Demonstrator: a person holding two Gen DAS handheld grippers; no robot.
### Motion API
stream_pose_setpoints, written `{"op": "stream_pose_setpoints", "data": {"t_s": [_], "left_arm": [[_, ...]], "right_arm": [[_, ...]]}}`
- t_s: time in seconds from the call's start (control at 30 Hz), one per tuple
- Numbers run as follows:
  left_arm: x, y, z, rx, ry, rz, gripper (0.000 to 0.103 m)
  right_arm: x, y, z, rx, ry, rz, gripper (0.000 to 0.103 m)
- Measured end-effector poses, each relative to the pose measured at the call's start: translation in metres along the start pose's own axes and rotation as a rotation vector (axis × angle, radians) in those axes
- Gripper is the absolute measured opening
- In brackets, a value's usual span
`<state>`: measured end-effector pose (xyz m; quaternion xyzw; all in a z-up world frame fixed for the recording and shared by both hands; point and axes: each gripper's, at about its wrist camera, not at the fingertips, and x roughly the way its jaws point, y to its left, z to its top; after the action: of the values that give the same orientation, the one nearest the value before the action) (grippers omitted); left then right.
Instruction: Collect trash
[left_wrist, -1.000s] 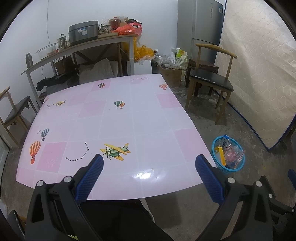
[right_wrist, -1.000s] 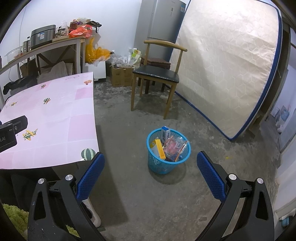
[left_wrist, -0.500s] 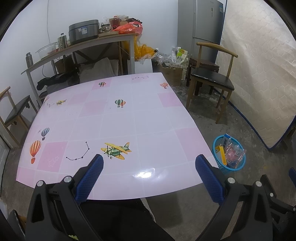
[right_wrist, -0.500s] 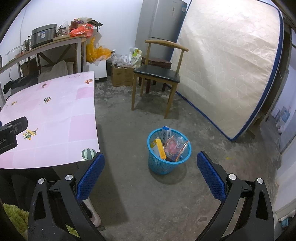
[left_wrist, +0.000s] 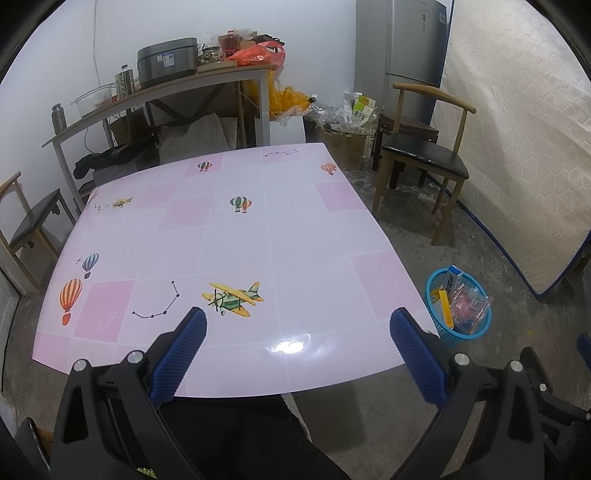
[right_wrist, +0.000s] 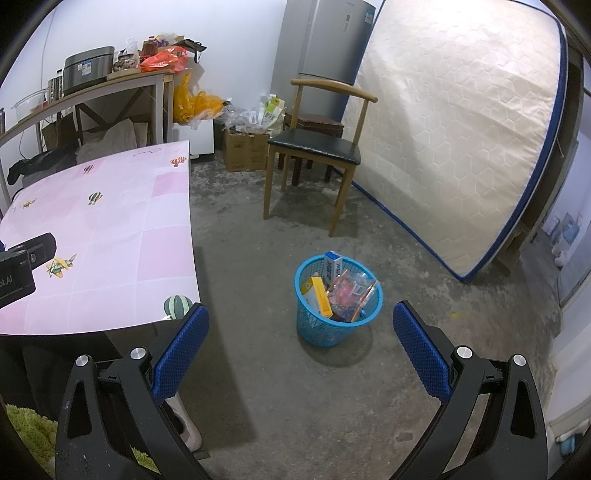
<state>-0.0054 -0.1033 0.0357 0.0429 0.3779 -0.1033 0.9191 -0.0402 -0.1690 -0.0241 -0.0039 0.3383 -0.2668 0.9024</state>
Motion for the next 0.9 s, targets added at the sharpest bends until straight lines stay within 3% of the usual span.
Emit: {"op": "stream_pose_setpoints", "data": {"t_s": [0.9], "left_arm": [[0.001, 0.0017, -0.0014, -0.001, 0.007, 0.001, 0.097]], "right_arm": [[0.0004, 0.0005, -0.0001, -0.004, 0.0, 0.002, 0.096]]}}
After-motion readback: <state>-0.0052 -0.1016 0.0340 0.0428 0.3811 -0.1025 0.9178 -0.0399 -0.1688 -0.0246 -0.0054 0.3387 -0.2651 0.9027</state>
